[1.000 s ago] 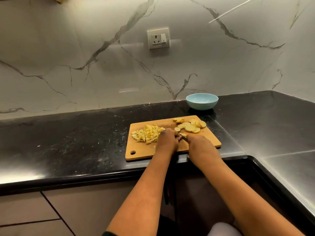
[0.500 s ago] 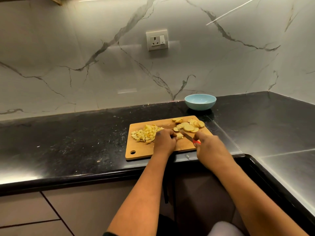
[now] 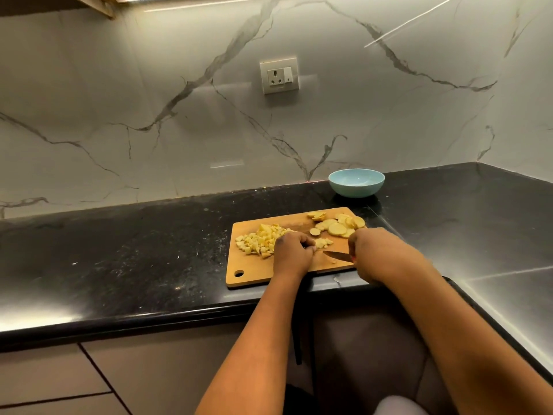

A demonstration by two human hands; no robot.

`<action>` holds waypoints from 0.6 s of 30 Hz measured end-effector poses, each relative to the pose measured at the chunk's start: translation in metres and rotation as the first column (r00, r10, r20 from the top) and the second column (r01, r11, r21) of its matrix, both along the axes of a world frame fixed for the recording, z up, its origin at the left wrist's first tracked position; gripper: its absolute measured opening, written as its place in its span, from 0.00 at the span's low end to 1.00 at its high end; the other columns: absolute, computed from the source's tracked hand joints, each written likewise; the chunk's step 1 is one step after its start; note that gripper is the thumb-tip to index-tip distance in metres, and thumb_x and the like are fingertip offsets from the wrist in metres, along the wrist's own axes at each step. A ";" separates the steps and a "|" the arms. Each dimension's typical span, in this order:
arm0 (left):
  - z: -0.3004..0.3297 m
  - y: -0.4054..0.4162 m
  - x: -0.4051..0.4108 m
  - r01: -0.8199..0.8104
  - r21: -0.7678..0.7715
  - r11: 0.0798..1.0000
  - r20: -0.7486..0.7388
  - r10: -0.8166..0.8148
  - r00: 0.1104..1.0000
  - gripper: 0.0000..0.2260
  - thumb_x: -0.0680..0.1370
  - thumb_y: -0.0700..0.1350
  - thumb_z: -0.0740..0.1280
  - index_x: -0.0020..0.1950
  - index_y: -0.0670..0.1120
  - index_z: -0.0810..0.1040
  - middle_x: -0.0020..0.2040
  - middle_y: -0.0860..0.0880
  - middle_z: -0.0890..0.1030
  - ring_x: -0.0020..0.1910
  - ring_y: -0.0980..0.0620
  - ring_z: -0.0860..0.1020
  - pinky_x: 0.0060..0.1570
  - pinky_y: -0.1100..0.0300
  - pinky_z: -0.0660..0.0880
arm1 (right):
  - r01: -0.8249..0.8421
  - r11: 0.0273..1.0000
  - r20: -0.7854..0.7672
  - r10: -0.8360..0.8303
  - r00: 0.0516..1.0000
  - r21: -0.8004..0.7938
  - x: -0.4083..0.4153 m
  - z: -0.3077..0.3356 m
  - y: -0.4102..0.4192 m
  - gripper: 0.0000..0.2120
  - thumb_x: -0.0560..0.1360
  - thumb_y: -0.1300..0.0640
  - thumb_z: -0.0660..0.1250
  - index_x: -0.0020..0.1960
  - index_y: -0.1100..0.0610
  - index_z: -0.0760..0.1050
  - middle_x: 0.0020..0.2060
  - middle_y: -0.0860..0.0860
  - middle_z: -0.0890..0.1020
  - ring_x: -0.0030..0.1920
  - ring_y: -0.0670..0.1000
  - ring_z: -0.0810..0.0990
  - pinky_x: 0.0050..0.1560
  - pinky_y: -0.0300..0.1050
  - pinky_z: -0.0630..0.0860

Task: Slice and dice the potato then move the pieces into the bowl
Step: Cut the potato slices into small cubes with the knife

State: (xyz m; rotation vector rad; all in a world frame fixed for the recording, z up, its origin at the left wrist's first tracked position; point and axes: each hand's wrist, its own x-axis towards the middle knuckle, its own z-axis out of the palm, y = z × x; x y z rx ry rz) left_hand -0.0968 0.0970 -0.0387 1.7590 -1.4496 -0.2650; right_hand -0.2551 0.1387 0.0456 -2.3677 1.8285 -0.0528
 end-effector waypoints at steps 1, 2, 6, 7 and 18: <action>0.000 0.001 0.000 -0.005 -0.005 1.000 -0.009 0.005 1.000 0.05 0.75 0.41 0.72 0.50 0.44 0.86 0.50 0.49 0.85 0.50 0.55 0.79 0.50 0.68 0.69 | 0.005 1.000 -0.004 -0.005 1.000 0.021 -0.004 0.000 0.002 0.17 0.73 0.65 0.67 0.61 0.55 0.75 0.52 0.54 0.78 0.51 0.55 0.78 0.56 0.50 0.78; 0.000 0.001 0.001 -0.008 -0.012 1.000 -0.012 0.008 1.000 0.05 0.75 0.41 0.72 0.51 0.44 0.86 0.50 0.49 0.85 0.49 0.56 0.78 0.50 0.68 0.68 | 0.015 0.999 0.028 -0.016 0.999 0.032 -0.007 -0.001 0.005 0.17 0.75 0.65 0.66 0.61 0.54 0.74 0.53 0.54 0.78 0.51 0.55 0.78 0.54 0.49 0.78; -0.002 0.003 -0.002 -0.020 -0.045 0.999 0.027 0.021 0.999 0.07 0.76 0.40 0.71 0.53 0.45 0.85 0.51 0.48 0.85 0.50 0.55 0.79 0.51 0.68 0.71 | 0.100 0.985 0.373 -0.039 0.927 -0.144 -0.011 -0.027 0.008 0.08 0.78 0.60 0.63 0.55 0.52 0.74 0.40 0.51 0.76 0.39 0.51 0.76 0.41 0.48 0.78; -0.003 0.003 -0.003 -0.025 -0.052 0.998 0.043 0.027 0.999 0.07 0.76 0.41 0.71 0.53 0.45 0.85 0.51 0.48 0.85 0.51 0.53 0.80 0.52 0.66 0.72 | 0.099 0.979 0.419 -0.016 0.908 -0.176 -0.009 -0.034 0.008 0.06 0.79 0.59 0.63 0.54 0.52 0.74 0.38 0.51 0.75 0.37 0.51 0.75 0.40 0.48 0.78; -0.005 0.000 -0.001 -0.023 -0.082 0.996 0.060 0.028 0.998 0.05 0.75 0.38 0.71 0.49 0.45 0.79 0.46 0.47 0.83 0.47 0.50 0.81 0.48 0.59 0.78 | -0.003 0.975 0.313 0.075 0.947 -0.223 0.025 -0.064 0.007 0.10 0.79 0.63 0.56 0.54 0.53 0.73 0.49 0.54 0.79 0.46 0.54 0.78 0.42 0.45 0.73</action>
